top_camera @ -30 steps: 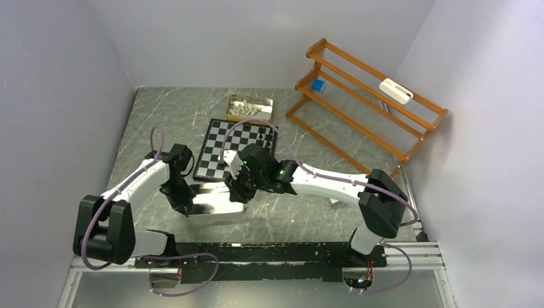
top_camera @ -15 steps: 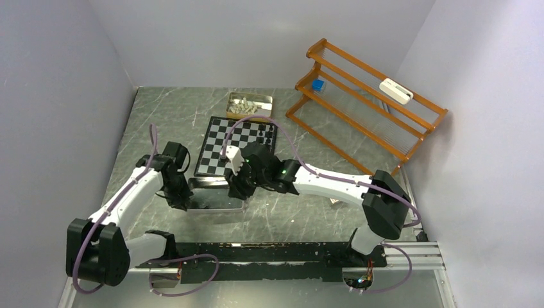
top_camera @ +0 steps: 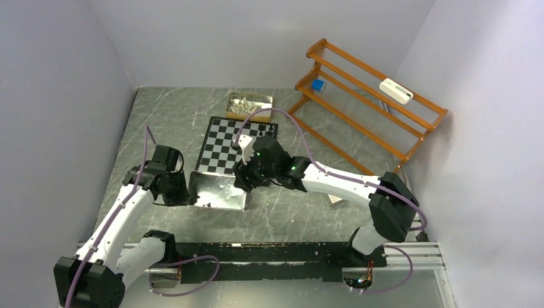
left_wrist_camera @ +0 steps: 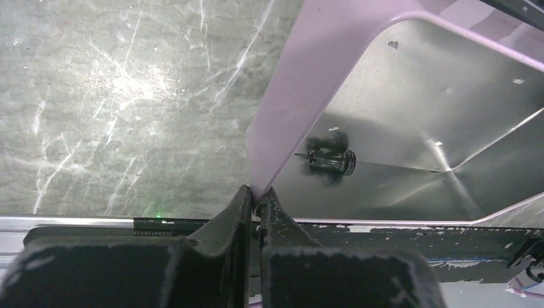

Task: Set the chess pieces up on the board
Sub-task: Pick up the storage box at the center of the board, then pick up the chess piece from the storage box.

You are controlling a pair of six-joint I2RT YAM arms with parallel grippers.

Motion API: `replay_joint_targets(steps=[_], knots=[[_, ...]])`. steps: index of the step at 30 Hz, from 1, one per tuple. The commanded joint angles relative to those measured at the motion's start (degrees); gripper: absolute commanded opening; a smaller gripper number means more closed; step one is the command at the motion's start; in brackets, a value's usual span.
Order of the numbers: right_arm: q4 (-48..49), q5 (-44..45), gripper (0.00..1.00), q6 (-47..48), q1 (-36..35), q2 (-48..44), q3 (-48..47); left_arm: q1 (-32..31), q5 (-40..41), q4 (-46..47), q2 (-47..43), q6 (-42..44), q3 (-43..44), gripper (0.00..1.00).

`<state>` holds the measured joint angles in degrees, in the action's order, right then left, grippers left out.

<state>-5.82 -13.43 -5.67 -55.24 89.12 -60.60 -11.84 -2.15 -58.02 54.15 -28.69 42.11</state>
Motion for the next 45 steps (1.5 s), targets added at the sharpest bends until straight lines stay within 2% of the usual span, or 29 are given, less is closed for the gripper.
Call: replay_joint_targets(steps=[1,11,15,19,24,31,37,45], knots=[[-1.3,2.7,0.57,3.8,0.0,-1.1,-2.5,0.3,-2.2,1.7,-2.4,3.7,0.5,0.05],[4.8,-9.3,0.58,8.2,0.0,-7.6,-0.7,0.3,-2.4,2.3,-4.4,5.0,0.6,0.05],[5.6,-11.8,0.55,14.0,-0.2,-10.3,1.9,0.2,-2.3,2.2,-4.2,5.1,0.6,0.05],[9.3,-13.6,0.48,21.9,-1.3,-10.1,3.6,0.2,-2.1,1.7,-3.5,5.3,0.9,0.05],[12.4,-17.8,0.45,35.3,-2.4,-4.2,3.4,0.2,-2.2,1.7,-3.7,5.3,1.0,0.05],[2.4,-23.0,0.41,53.0,-3.8,7.7,-5.5,0.1,-3.1,1.7,-3.6,6.0,1.0,0.05],[-3.7,-27.9,0.38,69.9,-6.1,14.0,-9.2,0.1,-4.4,1.1,-2.9,6.3,0.9,0.05],[-4.1,-25.8,0.46,73.9,-10.1,20.3,-12.6,0.1,-7.6,-0.1,-2.9,7.5,1.2,0.05]])
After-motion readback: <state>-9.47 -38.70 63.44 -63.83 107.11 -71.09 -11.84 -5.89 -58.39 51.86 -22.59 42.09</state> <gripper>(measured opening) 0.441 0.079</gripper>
